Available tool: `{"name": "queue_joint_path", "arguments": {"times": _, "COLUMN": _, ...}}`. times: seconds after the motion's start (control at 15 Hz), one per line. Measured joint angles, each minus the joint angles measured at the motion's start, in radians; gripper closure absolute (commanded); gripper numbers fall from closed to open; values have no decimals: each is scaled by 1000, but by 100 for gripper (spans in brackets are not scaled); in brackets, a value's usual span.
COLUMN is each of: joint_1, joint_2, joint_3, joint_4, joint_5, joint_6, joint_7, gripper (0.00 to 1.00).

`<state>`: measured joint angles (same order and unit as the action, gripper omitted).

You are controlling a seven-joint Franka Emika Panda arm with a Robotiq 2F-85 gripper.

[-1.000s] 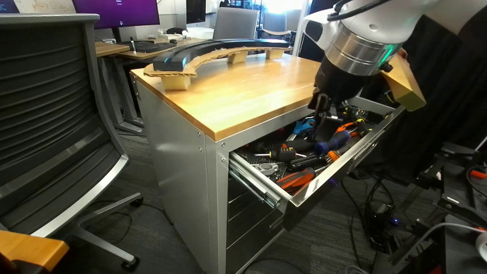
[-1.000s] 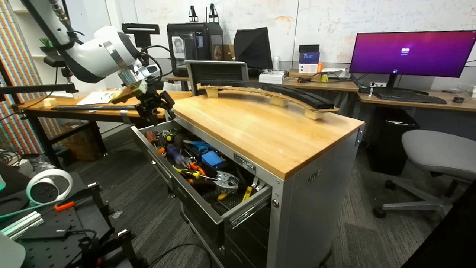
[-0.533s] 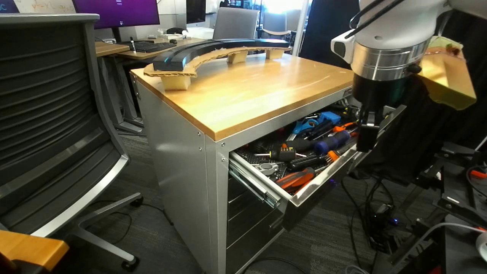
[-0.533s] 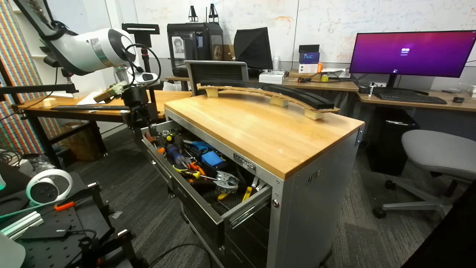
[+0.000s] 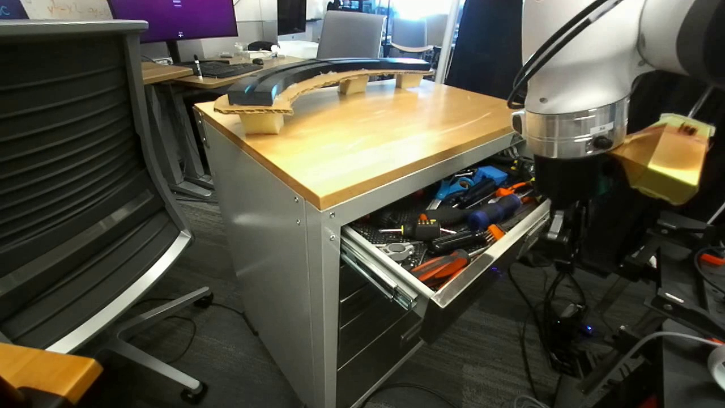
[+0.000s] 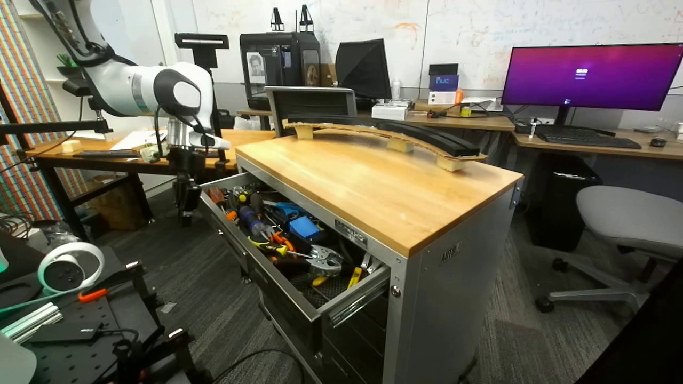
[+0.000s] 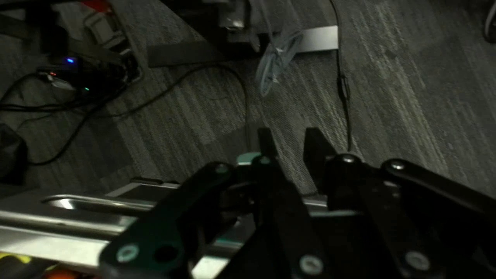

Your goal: Put the screwdriver in the drawer then close it

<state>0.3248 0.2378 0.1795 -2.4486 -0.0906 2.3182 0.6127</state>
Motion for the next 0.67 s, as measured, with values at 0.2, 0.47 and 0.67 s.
{"name": "queue_joint_path", "arguments": {"times": 0.2, "joint_1": 14, "joint_2": 44, "joint_3": 6, "joint_4": -29, "joint_5": 3, "joint_6": 246, "joint_7": 27, "gripper": 92}}
{"name": "queue_joint_path", "arguments": {"times": 0.47, "joint_1": 108, "joint_2": 65, "joint_3": -69, "joint_4": -53, "joint_5": -160, "joint_6": 470, "joint_7": 174, "gripper": 90}}
{"name": "queue_joint_path", "arguments": {"times": 0.67, "joint_1": 223, "joint_2": 66, "joint_3": -201, "joint_4": -48, "joint_5": -383, "joint_6": 546, "joint_7": 351, "gripper": 91}}
